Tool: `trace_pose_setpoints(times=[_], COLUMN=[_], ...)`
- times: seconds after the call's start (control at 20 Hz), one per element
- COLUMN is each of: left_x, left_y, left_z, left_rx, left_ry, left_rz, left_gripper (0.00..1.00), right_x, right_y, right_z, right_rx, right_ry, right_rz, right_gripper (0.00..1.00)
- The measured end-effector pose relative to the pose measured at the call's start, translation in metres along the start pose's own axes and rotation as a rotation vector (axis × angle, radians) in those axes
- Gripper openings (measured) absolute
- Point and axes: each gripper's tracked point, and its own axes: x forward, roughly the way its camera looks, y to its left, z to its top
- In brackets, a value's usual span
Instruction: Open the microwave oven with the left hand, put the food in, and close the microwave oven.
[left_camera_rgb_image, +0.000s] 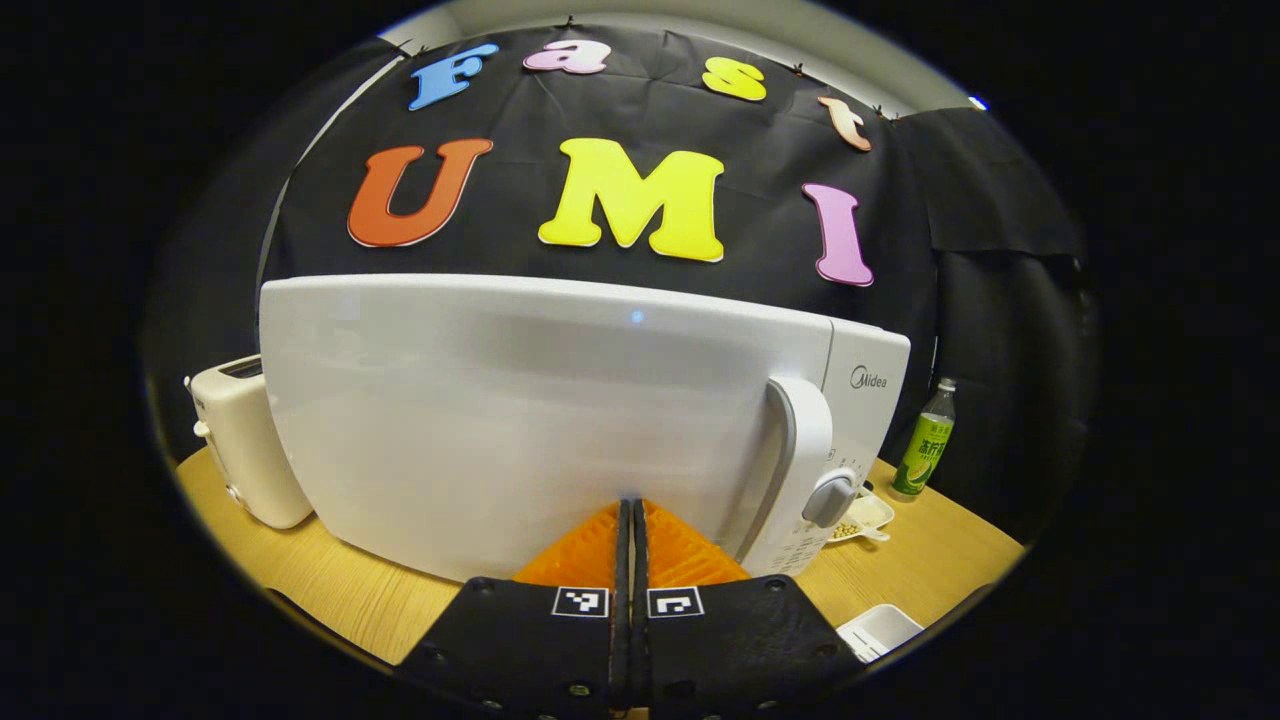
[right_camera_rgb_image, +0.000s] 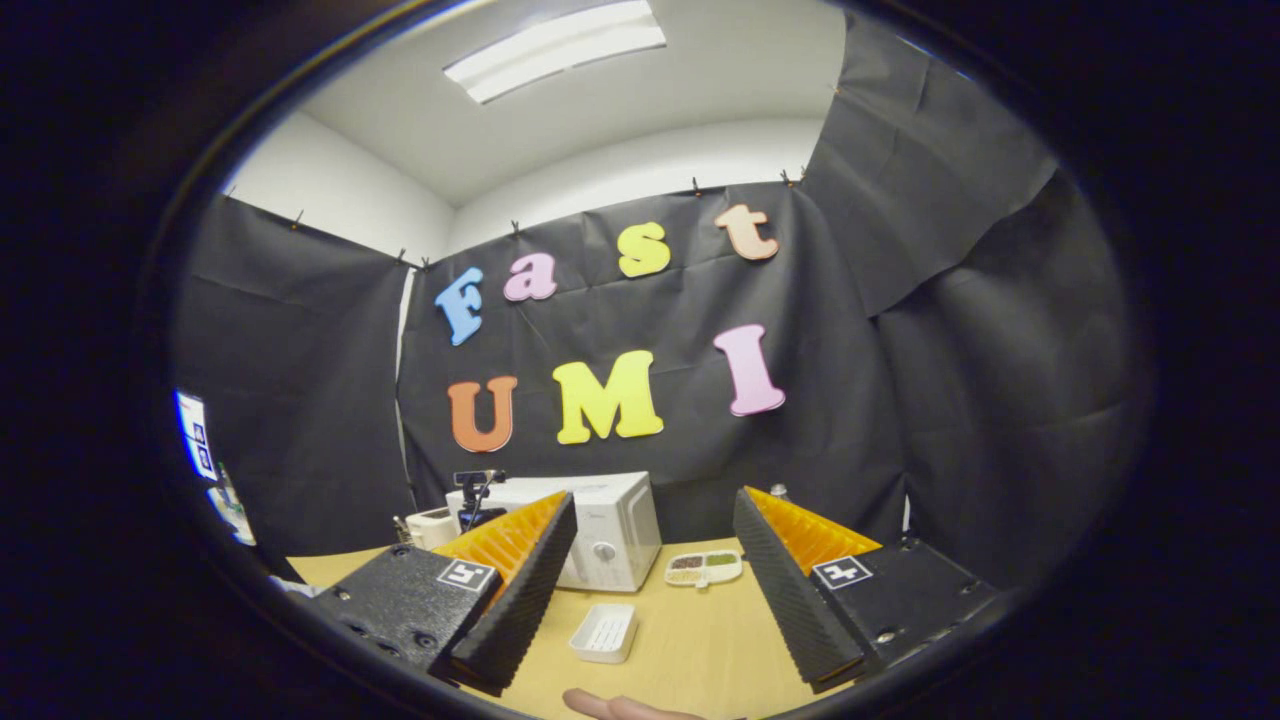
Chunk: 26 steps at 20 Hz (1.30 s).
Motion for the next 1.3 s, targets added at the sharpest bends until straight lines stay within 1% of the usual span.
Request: trace_pose_setpoints(times=[0.05,0.15,0.2,0.25,0.3,0.35,0.4,0.45,0.55,0.6,0.65,0.7,0.75,0.8,0.85,0.9,0.95,1.0,1.1,1.2,1.3], left_x=[-0.001,-0.012,-0.019,-0.028,-0.038,-0.049,-0.061,-0.076,-0.106,-0.121,-0.135,-0.146,-0.158,-0.171,-0.184,-0.195,-0.209,-0.221,-0.249,-0.276,-0.304], left_y=[0.002,0.003,0.001,-0.003,-0.006,-0.010,-0.013,-0.019,-0.023,-0.025,-0.028,-0.028,-0.029,-0.028,-0.029,-0.031,-0.032,-0.032,-0.030,-0.024,-0.027], left_z=[-0.002,0.001,0.005,0.010,0.015,0.020,0.026,0.033,0.052,0.059,0.063,0.067,0.070,0.074,0.077,0.082,0.087,0.092,0.095,0.110,0.126], left_rx=[-0.002,-0.006,-0.027,-0.052,-0.078,-0.100,-0.108,-0.104,-0.069,-0.047,-0.031,-0.020,-0.013,-0.005,0.006,0.019,0.028,0.031,0.040,0.087,0.102], left_ry=[0.015,0.022,0.018,0.011,0.006,0.003,-0.003,-0.015,-0.064,-0.076,-0.077,-0.077,-0.069,-0.056,-0.053,-0.056,-0.061,-0.061,-0.037,-0.057,-0.084], left_rz=[0.003,0.015,0.005,-0.009,-0.021,-0.028,-0.025,-0.036,-0.032,-0.025,-0.023,-0.009,-0.009,0.004,0.009,0.005,0.006,0.003,0.026,0.068,0.080], left_gripper=[0.00,0.00,0.00,0.01,0.00,0.00,0.03,0.08,0.18,0.37,0.70,0.88,0.77,0.95,0.95,0.84,0.84,0.95,0.95,0.95,0.95], right_x=[0.002,0.002,0.002,0.002,0.004,0.003,0.003,0.002,0.004,0.005,0.006,0.006,0.006,0.007,0.009,0.010,0.012,0.013,0.015,0.013,0.004], right_y=[-0.002,0.009,0.012,0.013,0.015,0.016,0.018,0.018,0.021,0.024,0.028,0.033,0.037,0.038,0.038,0.038,0.039,0.044,0.056,0.067,0.080], right_z=[-0.001,-0.007,-0.011,-0.013,-0.013,-0.012,-0.012,-0.012,-0.009,-0.007,-0.005,-0.001,0.003,0.004,0.005,0.006,0.008,0.009,0.013,0.020,0.024], right_rx=[0.008,0.024,0.030,0.037,0.045,0.054,0.054,0.054,0.048,0.035,0.026,0.025,0.020,0.012,0.002,-0.007,-0.020,-0.034,-0.047,-0.060,-0.073], right_ry=[0.007,0.027,0.042,0.055,0.059,0.059,0.063,0.065,0.065,0.065,0.062,0.055,0.051,0.054,0.060,0.063,0.069,0.077,0.084,0.072,0.057], right_rz=[-0.021,-0.015,-0.011,-0.013,-0.016,-0.020,-0.022,-0.031,-0.049,-0.056,-0.056,-0.053,-0.051,-0.059,-0.075,-0.090,-0.100,-0.103,-0.090,-0.089,-0.080], right_gripper=[1.00,1.00,1.00,0.91,1.00,0.90,0.90,0.90,0.91,0.91,0.91,1.00,0.91,0.90,0.89,0.99,0.99,1.00,1.00,1.00,1.00])
